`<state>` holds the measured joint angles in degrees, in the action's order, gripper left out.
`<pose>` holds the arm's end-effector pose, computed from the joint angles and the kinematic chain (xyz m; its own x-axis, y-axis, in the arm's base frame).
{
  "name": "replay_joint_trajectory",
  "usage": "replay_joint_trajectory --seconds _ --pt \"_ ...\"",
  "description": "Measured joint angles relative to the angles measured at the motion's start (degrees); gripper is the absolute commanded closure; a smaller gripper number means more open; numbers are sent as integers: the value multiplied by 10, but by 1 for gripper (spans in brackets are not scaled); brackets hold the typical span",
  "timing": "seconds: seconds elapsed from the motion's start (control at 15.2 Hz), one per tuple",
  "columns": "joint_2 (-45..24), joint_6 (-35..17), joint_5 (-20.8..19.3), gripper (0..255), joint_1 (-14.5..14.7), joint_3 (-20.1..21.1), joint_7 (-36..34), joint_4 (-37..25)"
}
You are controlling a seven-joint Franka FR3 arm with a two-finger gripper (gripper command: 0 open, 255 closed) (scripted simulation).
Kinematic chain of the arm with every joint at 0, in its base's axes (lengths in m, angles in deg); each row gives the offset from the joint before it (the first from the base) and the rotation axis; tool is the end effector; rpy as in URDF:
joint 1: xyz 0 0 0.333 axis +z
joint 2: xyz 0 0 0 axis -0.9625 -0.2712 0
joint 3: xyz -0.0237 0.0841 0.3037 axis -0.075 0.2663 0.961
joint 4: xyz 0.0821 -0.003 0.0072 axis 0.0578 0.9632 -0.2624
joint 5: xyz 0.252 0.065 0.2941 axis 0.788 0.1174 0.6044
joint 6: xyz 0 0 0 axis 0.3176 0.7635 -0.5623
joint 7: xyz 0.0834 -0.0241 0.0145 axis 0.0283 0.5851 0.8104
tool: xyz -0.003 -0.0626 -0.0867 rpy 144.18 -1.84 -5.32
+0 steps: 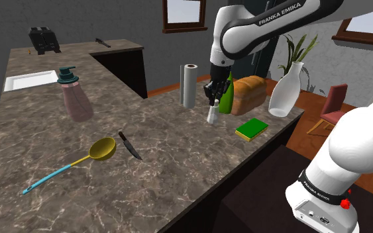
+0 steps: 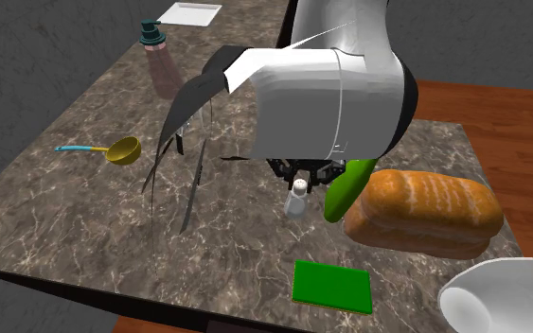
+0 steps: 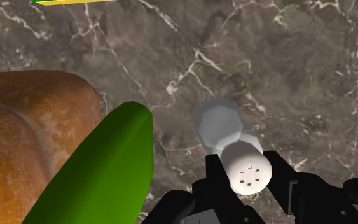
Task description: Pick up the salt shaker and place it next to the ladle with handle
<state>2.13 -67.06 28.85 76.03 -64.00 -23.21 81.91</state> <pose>0.4377 0.0752 0.4314 0.9986 -0.0484 0.0208 -0.0481 -0.9988 -0.0108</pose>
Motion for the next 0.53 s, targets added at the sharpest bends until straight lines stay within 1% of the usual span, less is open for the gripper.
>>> replay_joint_trajectory --seconds 0.13,0.53 --pt "1 3 0 255 0 0 0 -2" --pt "15 48 0 255 0 -2 1 -33"
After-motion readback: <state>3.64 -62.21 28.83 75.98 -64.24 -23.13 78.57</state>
